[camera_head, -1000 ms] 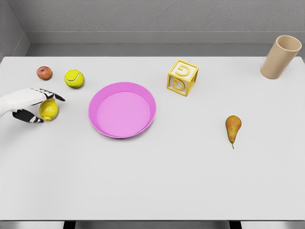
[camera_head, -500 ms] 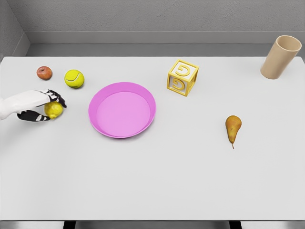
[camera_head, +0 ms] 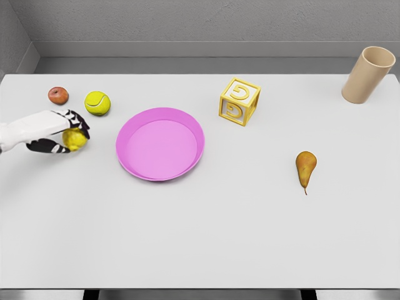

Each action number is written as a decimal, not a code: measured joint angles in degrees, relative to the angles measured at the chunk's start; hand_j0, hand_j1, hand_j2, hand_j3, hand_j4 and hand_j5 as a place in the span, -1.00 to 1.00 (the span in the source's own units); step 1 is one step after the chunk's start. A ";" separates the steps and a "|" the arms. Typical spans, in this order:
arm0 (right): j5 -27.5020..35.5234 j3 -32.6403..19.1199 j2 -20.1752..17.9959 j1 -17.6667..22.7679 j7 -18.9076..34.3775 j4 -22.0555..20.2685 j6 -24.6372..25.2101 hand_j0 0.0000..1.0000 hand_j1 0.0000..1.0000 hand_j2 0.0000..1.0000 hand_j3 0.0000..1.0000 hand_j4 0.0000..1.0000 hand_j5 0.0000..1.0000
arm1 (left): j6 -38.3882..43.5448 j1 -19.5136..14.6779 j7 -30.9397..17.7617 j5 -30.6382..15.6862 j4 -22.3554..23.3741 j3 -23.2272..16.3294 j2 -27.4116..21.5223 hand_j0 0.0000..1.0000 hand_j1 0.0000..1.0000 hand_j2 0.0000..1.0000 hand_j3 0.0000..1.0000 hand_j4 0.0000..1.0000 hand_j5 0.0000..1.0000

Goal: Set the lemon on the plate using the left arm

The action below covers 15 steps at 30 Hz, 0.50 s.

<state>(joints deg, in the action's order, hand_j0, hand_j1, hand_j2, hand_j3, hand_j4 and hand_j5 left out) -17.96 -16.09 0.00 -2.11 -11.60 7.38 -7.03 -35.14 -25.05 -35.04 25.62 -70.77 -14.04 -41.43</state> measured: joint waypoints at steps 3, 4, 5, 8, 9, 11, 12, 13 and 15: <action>0.01 0.00 0.00 0.00 0.00 0.00 0.00 1.00 1.00 1.00 1.00 1.00 1.00 | -0.02 0.09 0.00 -0.07 -2.02 0.00 0.33 0.17 0.17 0.17 0.17 0.17 0.17; 0.00 0.00 0.00 0.00 0.00 0.00 0.00 1.00 1.00 1.00 1.00 1.00 1.00 | -0.02 0.18 0.00 -0.15 -2.60 0.01 0.39 0.16 0.16 0.16 0.16 0.16 0.16; 0.01 0.00 0.00 0.00 0.00 0.00 0.00 1.00 1.00 1.00 1.00 1.00 1.00 | -0.01 0.26 0.00 -0.23 -3.08 0.02 0.45 0.16 0.16 0.16 0.16 0.16 0.16; 0.01 0.00 0.00 0.00 0.00 0.00 0.00 1.00 1.00 1.00 1.00 1.00 1.00 | -0.03 0.26 0.00 -0.59 -4.21 0.03 0.55 0.11 0.11 0.11 0.11 0.11 0.11; 0.02 0.00 0.00 0.00 0.00 0.00 0.00 1.00 1.00 1.00 1.00 1.00 1.00 | -0.03 0.26 0.00 -0.78 -4.61 0.03 0.60 0.11 0.11 0.11 0.11 0.11 0.11; 0.01 0.00 0.00 0.00 0.00 0.00 0.00 1.00 1.00 1.00 1.00 1.00 1.00 | -0.02 0.26 0.00 -1.07 -5.10 0.04 0.79 0.11 0.11 0.11 0.11 0.11 0.11; 0.01 0.00 0.00 0.00 0.00 0.00 0.00 1.00 1.00 1.00 1.00 1.00 1.00 | -0.02 0.26 0.00 -1.30 -5.24 0.04 0.87 0.11 0.11 0.11 0.11 0.11 0.11; 0.01 0.00 0.00 0.00 0.00 0.00 0.00 1.00 1.00 1.00 1.00 1.00 1.00 | -0.03 0.09 -0.01 -1.53 -5.34 0.03 0.92 0.11 0.11 0.11 0.11 0.11 0.11; 0.00 0.00 0.00 0.00 0.00 0.00 0.00 1.00 1.00 1.00 1.00 1.00 1.00 | -0.02 0.09 -0.02 -2.22 -5.46 0.04 1.12 0.11 0.11 0.11 0.11 0.11 0.11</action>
<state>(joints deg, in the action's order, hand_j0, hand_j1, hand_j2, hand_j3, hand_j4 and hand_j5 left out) -17.95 -16.09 0.00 -2.11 -11.60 7.38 -7.03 -35.16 -24.96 -35.06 23.40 -76.23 -14.00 -40.31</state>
